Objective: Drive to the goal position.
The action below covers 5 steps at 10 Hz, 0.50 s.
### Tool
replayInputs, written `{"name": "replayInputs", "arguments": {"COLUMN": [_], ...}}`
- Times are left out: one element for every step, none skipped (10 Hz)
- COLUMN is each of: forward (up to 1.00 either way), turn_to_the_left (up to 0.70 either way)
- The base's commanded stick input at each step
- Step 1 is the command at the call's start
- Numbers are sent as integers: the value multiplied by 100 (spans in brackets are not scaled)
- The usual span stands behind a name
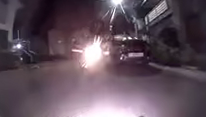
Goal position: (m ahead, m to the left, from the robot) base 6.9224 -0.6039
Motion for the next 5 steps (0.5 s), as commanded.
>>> {"name": "replayInputs", "arguments": {"forward": [60,60,60,60,60], "turn_to_the_left": [0,0,0,0,0]}}
